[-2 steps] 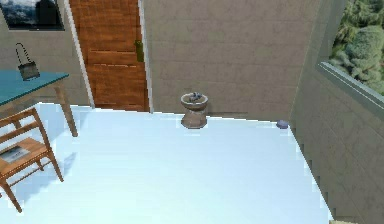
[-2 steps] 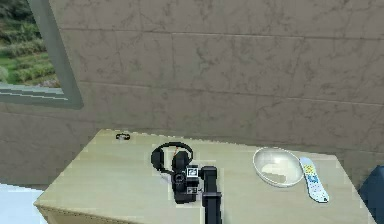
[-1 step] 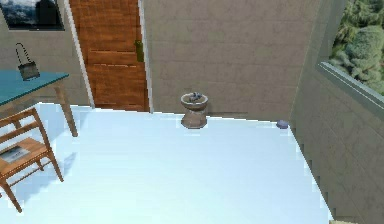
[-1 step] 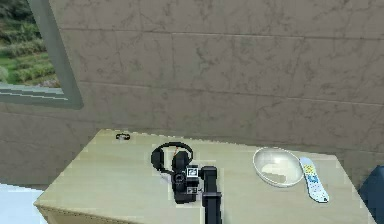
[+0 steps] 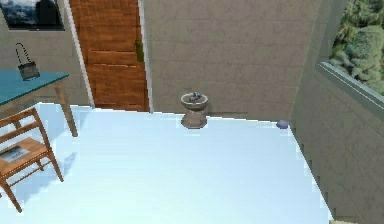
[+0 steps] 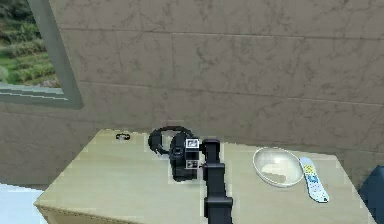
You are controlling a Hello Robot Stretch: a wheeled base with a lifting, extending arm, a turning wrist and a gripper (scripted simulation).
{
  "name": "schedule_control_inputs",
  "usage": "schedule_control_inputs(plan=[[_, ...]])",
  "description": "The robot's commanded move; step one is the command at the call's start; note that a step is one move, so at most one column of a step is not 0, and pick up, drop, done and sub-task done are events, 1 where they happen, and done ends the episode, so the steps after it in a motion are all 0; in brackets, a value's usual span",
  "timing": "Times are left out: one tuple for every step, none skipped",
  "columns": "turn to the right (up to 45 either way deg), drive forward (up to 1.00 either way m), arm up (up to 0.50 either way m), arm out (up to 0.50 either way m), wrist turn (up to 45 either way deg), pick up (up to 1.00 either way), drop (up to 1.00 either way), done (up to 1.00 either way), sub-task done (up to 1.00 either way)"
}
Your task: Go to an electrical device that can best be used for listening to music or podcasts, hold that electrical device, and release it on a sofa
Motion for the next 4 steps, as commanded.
schedule_control_inputs(plan=[[0.0, 0.00, 0.20, 0.00, 0.0, 0.00, 0.00, 0.00, 0.00], [0.0, 0.00, 0.00, 0.00, -45.0, 0.00, 0.00, 0.00, 0.00], [0.0, 0.00, 0.00, 0.00, -45.0, 0.00, 0.00, 0.00, 0.00], [0.0, 0.00, 0.00, 0.00, -27.0, 0.00, 0.00, 0.00, 0.00]])
